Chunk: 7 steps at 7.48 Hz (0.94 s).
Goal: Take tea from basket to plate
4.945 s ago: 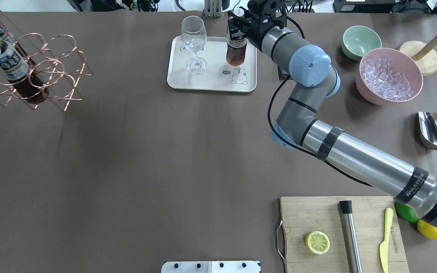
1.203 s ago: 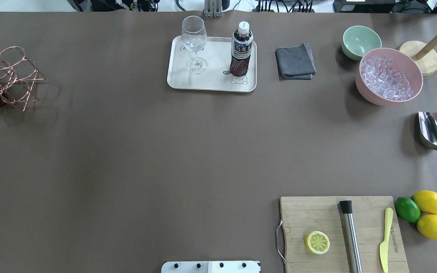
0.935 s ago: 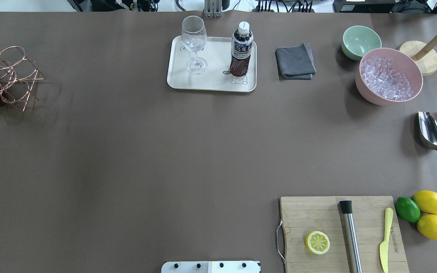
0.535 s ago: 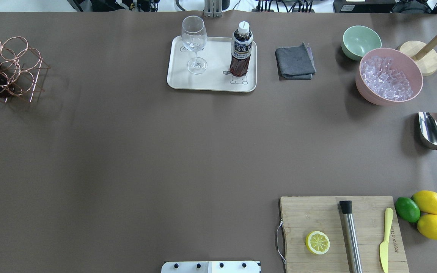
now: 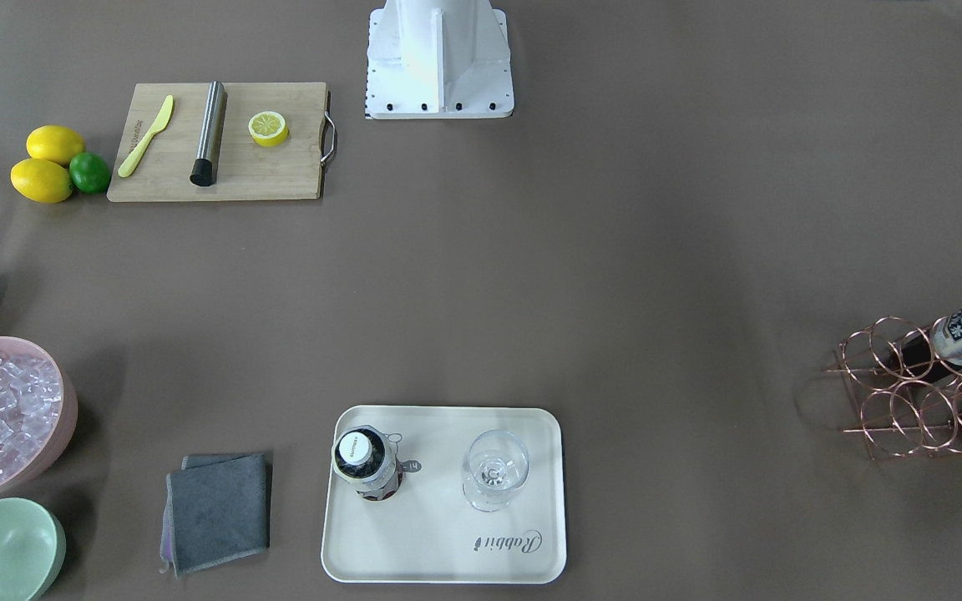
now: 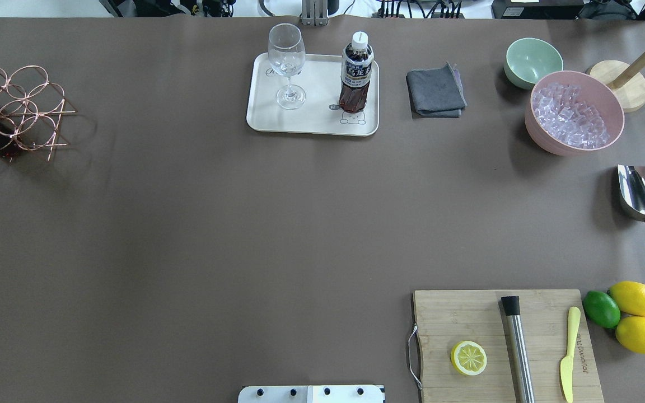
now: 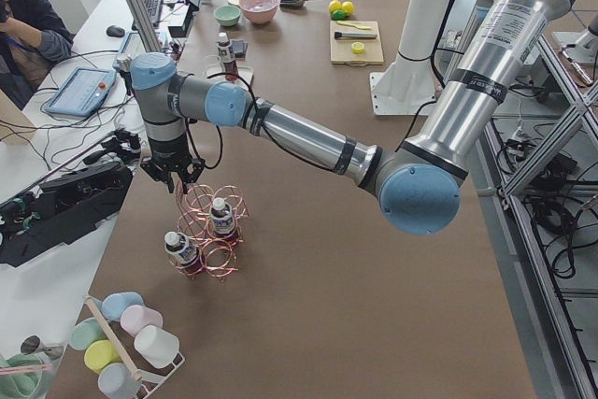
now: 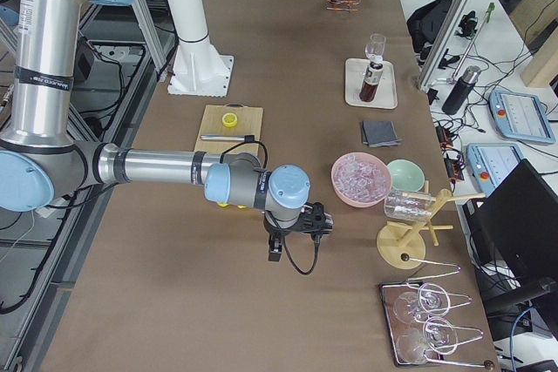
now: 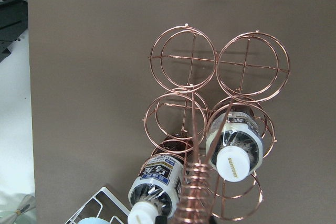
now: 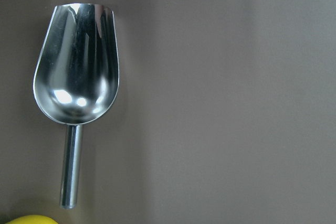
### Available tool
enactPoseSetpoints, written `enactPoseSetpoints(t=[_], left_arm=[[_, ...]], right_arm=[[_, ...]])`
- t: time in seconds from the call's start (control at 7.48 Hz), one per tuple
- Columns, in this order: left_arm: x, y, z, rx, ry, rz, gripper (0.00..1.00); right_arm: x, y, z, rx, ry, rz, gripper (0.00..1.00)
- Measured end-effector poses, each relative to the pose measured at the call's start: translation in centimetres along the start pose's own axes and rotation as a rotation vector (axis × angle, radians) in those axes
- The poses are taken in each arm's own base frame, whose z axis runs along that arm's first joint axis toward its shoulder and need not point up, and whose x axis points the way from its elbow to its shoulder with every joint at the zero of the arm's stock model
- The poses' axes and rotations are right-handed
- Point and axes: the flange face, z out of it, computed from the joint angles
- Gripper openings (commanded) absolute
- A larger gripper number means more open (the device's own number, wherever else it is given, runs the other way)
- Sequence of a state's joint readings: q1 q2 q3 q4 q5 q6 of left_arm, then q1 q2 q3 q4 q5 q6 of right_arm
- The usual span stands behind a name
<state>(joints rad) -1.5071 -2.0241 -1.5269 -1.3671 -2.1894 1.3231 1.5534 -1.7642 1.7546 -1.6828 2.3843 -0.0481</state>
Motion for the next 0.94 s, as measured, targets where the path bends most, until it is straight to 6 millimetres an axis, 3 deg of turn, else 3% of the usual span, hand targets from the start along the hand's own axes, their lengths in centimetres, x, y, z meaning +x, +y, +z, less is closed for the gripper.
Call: enactPoseSetpoints(t=[0.67,0.94], left_arm=[[1.8,0.3,-0.6,0.002,-0.015,-0.019,0.98],[4.7,2.0,0.1,0.000,-0.008,-0.061,0.98]], right_arm=[[1.2,0.6,-0.8,0.020,0.002,0.027,1.00],[1.8,0.9,-1.4,0.036,0.002,0.041,1.00]])
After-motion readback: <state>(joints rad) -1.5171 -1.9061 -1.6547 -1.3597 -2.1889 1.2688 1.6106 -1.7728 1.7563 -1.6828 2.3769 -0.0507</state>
